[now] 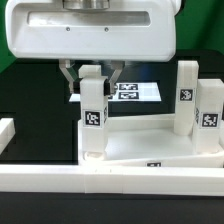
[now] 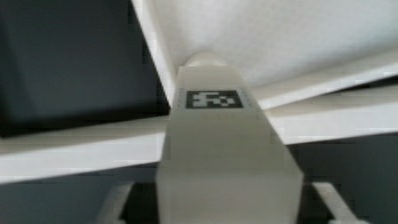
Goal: Assemble desk
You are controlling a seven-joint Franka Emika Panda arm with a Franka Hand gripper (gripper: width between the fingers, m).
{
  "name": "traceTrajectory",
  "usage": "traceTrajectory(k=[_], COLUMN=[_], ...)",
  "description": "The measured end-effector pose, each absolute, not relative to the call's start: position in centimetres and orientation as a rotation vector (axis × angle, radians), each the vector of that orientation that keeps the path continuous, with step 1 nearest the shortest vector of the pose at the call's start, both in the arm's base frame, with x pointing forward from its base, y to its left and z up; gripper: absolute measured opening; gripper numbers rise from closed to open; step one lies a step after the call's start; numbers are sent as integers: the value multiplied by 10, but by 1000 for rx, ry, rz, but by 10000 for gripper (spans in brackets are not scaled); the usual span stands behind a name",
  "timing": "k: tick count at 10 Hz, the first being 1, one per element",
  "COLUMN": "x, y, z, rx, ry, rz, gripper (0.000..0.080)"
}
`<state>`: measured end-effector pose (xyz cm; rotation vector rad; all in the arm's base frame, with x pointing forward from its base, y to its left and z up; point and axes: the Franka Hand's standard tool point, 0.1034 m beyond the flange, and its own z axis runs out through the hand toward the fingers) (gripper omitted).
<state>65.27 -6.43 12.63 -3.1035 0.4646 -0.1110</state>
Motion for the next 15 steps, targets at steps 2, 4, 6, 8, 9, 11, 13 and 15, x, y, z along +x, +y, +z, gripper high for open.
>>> traceTrajectory(k=[2, 4, 6, 8, 9, 11, 13, 15], x=[652, 652, 652, 651, 650, 650, 650, 649], y=[-63, -65, -66, -67, -68, -69, -69, -67], z=[126, 125, 124, 124, 124, 124, 124, 123], rx=[-3035, -2928, -2800, -2652, -2574, -2450, -2458, -2530], ry=[743, 1053, 1339, 1603, 1724, 1895, 1884, 1791], rz=[-111, -122, -117, -108, -103, -95, -97, -96], gripper=[291, 291, 291, 291, 291, 291, 372, 554])
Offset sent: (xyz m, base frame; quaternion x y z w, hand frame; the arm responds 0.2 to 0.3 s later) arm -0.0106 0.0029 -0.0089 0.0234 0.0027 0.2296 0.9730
